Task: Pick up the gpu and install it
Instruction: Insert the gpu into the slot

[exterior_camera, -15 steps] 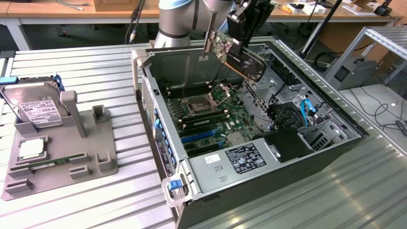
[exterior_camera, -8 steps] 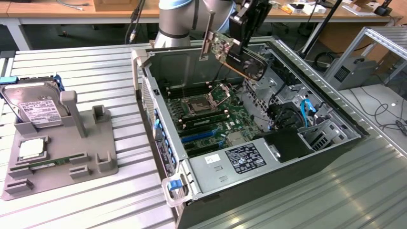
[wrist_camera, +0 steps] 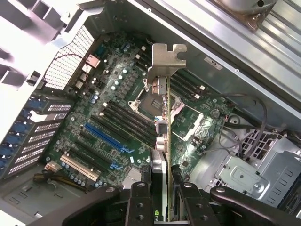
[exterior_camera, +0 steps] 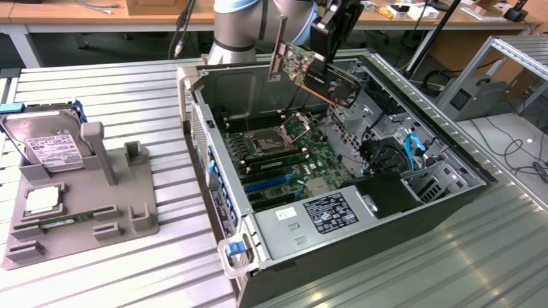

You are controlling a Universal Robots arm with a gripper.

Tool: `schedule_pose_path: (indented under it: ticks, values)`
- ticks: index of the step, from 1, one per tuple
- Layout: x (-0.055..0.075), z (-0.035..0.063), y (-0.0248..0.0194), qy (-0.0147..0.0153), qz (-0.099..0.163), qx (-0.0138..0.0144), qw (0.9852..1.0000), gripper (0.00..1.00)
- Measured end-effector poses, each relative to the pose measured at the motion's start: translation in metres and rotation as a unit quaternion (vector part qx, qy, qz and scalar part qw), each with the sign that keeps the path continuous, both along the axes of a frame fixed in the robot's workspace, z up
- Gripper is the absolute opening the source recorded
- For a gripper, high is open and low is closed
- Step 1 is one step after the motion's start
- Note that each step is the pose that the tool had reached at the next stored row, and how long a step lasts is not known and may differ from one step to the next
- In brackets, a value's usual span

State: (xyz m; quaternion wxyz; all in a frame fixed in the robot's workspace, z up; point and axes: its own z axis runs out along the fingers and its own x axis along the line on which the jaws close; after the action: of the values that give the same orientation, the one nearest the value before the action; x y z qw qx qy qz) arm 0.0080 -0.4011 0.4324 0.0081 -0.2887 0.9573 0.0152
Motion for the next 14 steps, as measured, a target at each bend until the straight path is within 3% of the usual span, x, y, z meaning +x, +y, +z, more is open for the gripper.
schedule_pose_path:
  ticks: [8, 14]
  values:
    - [0.0, -0.0002, 0.0, 0.0, 0.032, 0.0, 0.9995, 0.27]
    - [0.0, -0.0004, 0.0, 0.0, 0.06, 0.0, 0.9982, 0.27]
